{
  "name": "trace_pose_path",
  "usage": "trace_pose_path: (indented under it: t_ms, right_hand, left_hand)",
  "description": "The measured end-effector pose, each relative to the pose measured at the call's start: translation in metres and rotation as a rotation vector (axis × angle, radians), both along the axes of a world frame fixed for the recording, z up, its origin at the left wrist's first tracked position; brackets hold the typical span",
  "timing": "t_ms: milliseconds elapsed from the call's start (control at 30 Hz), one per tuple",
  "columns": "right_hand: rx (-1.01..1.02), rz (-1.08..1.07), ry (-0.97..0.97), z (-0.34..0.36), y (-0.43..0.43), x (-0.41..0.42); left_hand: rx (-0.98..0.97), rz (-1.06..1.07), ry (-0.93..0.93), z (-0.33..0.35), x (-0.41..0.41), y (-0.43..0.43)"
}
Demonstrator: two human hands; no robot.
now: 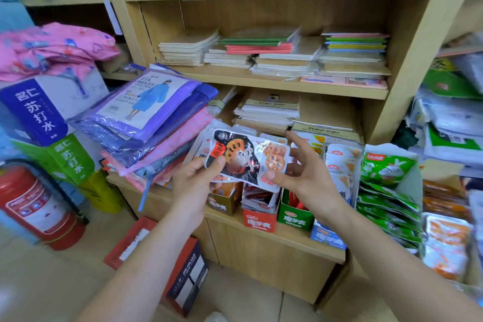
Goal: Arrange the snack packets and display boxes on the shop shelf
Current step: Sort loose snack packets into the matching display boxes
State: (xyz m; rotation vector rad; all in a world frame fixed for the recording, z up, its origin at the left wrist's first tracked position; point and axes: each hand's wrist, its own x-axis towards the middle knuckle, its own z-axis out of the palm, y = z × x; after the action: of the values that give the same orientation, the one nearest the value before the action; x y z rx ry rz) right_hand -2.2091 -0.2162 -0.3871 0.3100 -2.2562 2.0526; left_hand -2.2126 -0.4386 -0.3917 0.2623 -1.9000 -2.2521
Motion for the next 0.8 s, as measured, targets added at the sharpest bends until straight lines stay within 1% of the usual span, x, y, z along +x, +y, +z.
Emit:
trace_pose_path:
  t_ms: [67, 133, 267, 367, 433, 500, 567, 667, 767, 800]
  right_hand:
    - [-0.025, -0.029, -0.02, 0.001, 0.001, 0.0]
    - [-0.083, -0.108, -0.024, 0.0, 0.002, -0.003]
    - [-0.287, -0.326, -0.09, 0.0, 0.007, -0.014]
    - [-0.452, -0.473, -0.067, 0.007, 0.013, -0.017]
    - [-0.502, -0.53, -0.033, 0.011, 0.021, -0.016]
    - [-0.501, -0.548, 0.006, 0.014, 0.029, -0.015]
    - [-0.466, -0.546, 0.026, 0.014, 0.035, -0.014]
    - [-0.322, -0.539, 0.055, 0.012, 0.041, -0.014]
    - [-0.261, -0.445, 0.014, 0.008, 0.042, -0.015]
    - [-0.254, -0.403, -0.017, 0.007, 0.041, -0.015]
  left_hand:
    - [-0.051, -0.015, -0.003, 0.001, 0.003, 0.008]
    - [-0.094, -0.03, 0.001, 0.004, 0.004, 0.012]
    - [-0.081, -0.101, 0.044, 0.016, 0.001, 0.016]
    - [-0.063, 0.0, 0.091, 0.02, -0.005, 0.012]
    - [-0.043, 0.05, 0.113, 0.018, -0.01, 0.003]
    - [-0.024, 0.075, 0.11, 0.015, -0.014, -0.004]
    - [-0.019, 0.142, 0.118, 0.012, -0.015, -0.005]
    - [-0.008, 0.232, 0.19, 0.012, -0.014, -0.001]
    - [-0.003, 0.187, 0.212, 0.014, -0.012, 0.003]
    - [-0.03, 0.157, 0.216, 0.014, -0.011, 0.006]
